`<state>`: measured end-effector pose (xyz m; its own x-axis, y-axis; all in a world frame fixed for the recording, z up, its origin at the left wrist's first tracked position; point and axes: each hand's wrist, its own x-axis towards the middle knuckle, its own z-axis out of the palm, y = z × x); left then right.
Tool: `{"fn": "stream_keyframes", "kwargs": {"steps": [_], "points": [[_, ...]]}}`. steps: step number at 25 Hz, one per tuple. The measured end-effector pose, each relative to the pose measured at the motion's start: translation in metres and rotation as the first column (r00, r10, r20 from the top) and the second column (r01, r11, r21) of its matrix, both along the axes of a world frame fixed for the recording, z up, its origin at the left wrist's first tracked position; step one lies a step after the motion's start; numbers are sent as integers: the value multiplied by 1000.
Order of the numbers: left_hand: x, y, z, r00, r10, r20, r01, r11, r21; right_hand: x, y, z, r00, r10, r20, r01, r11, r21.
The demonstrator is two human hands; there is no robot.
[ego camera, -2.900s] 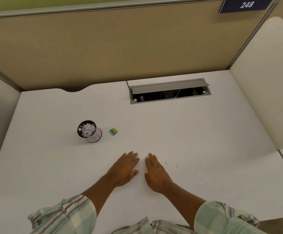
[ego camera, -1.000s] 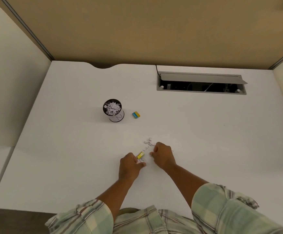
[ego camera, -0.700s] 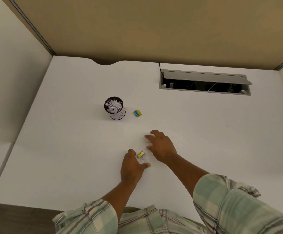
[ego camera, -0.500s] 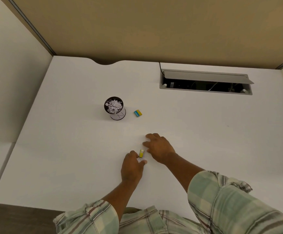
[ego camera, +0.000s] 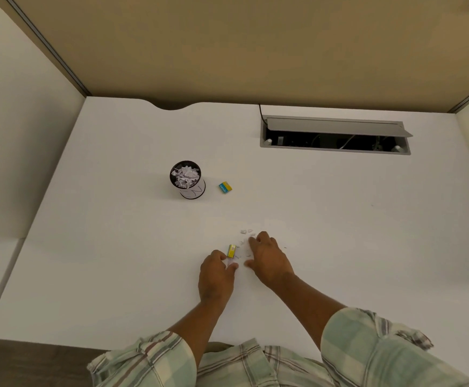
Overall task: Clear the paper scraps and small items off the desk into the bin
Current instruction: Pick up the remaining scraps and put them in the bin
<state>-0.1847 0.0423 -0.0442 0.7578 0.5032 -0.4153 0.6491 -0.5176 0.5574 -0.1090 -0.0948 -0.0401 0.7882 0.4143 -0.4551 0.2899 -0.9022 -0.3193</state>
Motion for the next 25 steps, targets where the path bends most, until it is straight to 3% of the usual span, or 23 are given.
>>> {"fn": "stream_keyframes", "kwargs": {"steps": [6, 9, 17, 21, 25], "points": [[6, 0, 2, 1000, 6, -8, -7, 1000, -18, 9, 28, 1, 989, -140, -39, 144, 983, 112], [8, -1, 3, 999, 0, -49, 1, 1000, 23, 24, 20, 5, 986, -165, -13, 165, 982, 87], [15, -5, 7, 997, 3, -79, 4, 996, 94, 24, 19, -2, 981, 192, 36, -191, 981, -22], [13, -4, 4, 997, -6, -78, 15, 993, 114, 13, 14, -2, 973, 222, 56, -223, 975, -5], [14, -2, -1, 998, 13, -54, -11, 999, 38, -5, 14, -3, 970, 232, 79, -233, 973, 3]]}}
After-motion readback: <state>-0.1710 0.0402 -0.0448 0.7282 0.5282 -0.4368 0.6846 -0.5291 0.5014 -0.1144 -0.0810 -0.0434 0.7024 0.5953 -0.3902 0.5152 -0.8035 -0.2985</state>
